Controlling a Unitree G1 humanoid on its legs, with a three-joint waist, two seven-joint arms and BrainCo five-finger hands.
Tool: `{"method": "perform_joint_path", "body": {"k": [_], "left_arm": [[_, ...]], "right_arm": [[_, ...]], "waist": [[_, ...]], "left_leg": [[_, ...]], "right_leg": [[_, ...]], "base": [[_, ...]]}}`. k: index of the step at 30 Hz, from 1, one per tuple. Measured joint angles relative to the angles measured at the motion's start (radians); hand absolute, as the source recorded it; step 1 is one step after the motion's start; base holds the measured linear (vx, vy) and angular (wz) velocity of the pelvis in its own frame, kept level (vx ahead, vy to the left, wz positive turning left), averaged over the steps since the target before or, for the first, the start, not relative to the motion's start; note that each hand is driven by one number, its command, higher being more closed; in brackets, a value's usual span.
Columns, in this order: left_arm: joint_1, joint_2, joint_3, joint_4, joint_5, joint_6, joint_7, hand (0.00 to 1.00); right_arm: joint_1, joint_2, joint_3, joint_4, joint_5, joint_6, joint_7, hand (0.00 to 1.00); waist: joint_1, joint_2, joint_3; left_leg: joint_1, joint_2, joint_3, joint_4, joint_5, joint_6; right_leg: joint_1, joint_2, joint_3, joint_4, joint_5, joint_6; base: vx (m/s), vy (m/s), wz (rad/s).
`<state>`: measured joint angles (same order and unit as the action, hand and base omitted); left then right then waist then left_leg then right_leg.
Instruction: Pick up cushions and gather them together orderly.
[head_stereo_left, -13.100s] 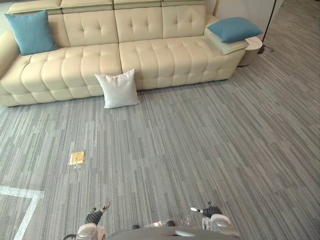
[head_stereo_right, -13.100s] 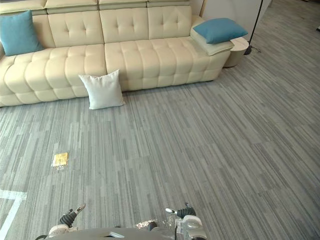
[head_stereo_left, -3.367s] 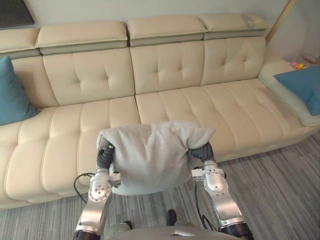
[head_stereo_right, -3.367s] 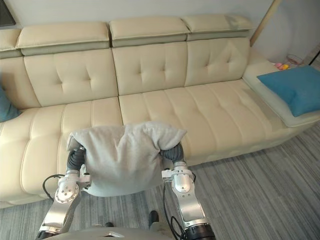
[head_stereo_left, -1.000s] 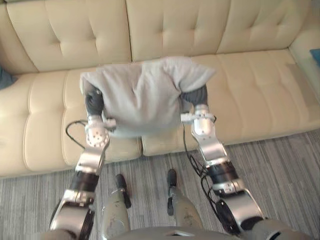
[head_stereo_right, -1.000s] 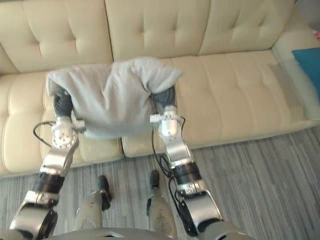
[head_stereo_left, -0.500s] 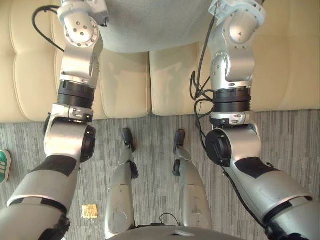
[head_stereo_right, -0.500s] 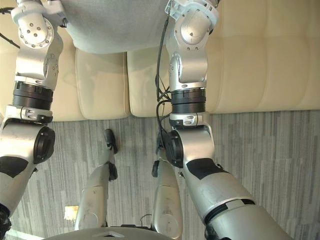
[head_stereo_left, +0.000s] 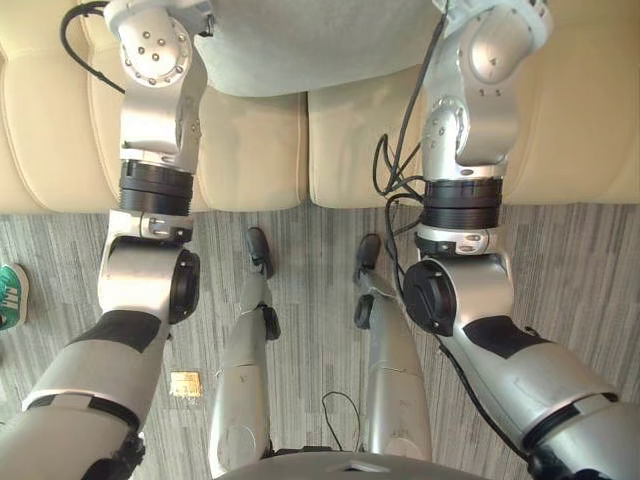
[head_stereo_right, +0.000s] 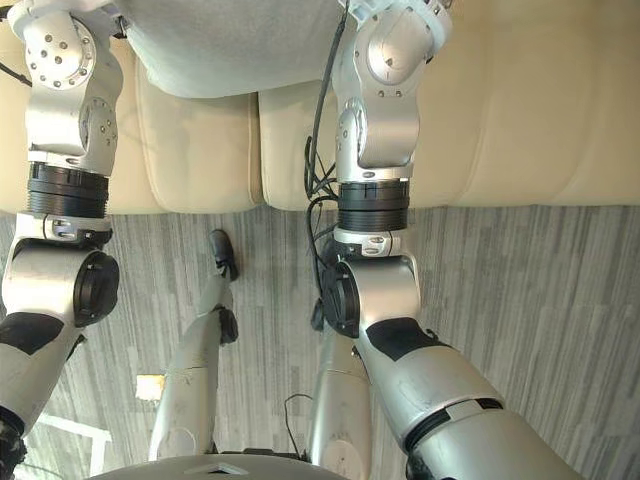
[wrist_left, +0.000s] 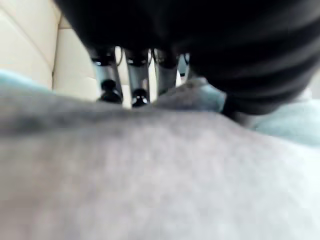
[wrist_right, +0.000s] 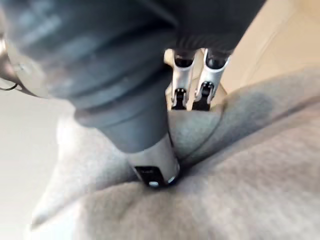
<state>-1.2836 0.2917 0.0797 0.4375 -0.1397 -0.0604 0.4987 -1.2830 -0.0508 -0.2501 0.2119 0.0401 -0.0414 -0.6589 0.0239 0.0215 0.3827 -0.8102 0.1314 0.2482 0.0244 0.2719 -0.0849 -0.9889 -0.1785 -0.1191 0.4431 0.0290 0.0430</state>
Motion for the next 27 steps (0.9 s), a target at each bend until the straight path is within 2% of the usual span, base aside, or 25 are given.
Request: {"method": "perform_joint_path", "body": {"k": [3, 7, 9, 15, 18, 23, 27], "left_arm": [[-0.004, 0.002, 0.007, -0.038, 0.040, 0.000, 0.015, 0.00], [-0.006, 0.004, 0.029, -0.038, 0.048, 0.011, 0.020, 0.00], [-0.018, 0.015, 0.030, -0.037, 0.086, 0.019, 0.019, 0.00], [-0.027, 0.049, 0.029, -0.023, 0.105, 0.031, -0.001, 0.00], [-0.039, 0.070, 0.029, -0.008, 0.102, 0.031, -0.010, 0.00], [-0.046, 0.092, 0.037, 0.030, -0.006, 0.026, -0.025, 0.00], [0.041, 0.099, 0.088, -0.025, -0.086, 0.010, -0.027, 0.00]], "right_arm": [[-0.001, -0.004, 0.004, 0.000, 0.000, -0.017, 0.002, 0.00], [-0.001, -0.030, 0.017, 0.000, 0.000, -0.017, 0.002, 0.00], [-0.001, -0.059, 0.029, 0.001, 0.001, -0.017, 0.002, 0.00], [-0.017, -0.110, 0.049, 0.028, 0.006, -0.016, 0.005, 0.00], [-0.066, -0.166, 0.062, 0.086, 0.054, -0.015, 0.019, 0.00], [-0.119, -0.289, 0.113, 0.129, 0.153, -0.014, 0.068, 0.00], [-0.104, -0.367, 0.129, 0.120, 0.165, 0.022, 0.095, 0.00]], "waist": [[0.002, 0.000, 0.000], [0.005, 0.000, 0.000], [0.005, 0.000, 0.000], [0.004, 0.001, 0.001], [0.004, 0.001, 0.001], [0.005, 0.001, 0.001], [-0.004, 0.001, 0.001]], "left_leg": [[-0.029, 0.003, 0.002, 0.000, 0.000, -0.002], [-0.033, 0.003, 0.006, 0.000, -0.005, -0.007], [-0.052, 0.004, 0.005, 0.001, -0.006, -0.009], [-0.066, 0.005, 0.007, 0.007, 0.001, 0.000], [-0.066, 0.006, 0.007, 0.007, 0.001, -0.001], [-0.067, 0.007, 0.000, 0.006, 0.001, 0.000], [-0.049, 0.007, -0.004, 0.015, 0.005, 0.003]], "right_leg": [[-0.031, 0.002, 0.000, 0.003, 0.001, -0.001], [-0.035, 0.002, 0.001, 0.000, 0.001, -0.001], [-0.053, 0.002, -0.001, 0.000, 0.001, -0.001], [-0.063, 0.002, -0.003, -0.001, 0.001, -0.001], [-0.063, 0.002, -0.004, -0.001, 0.001, -0.001], [-0.058, 0.001, -0.011, -0.002, 0.001, -0.001], [-0.027, -0.007, -0.032, -0.002, 0.001, -0.001]], "base": [[0.01, -0.011, 0.00], [0.01, -0.016, 0.00], [0.03, -0.035, 0.03], [0.02, -0.043, 0.00], [0.01, -0.046, -0.01], [0.00, -0.060, 0.03], [0.00, -0.065, 0.06]]}}
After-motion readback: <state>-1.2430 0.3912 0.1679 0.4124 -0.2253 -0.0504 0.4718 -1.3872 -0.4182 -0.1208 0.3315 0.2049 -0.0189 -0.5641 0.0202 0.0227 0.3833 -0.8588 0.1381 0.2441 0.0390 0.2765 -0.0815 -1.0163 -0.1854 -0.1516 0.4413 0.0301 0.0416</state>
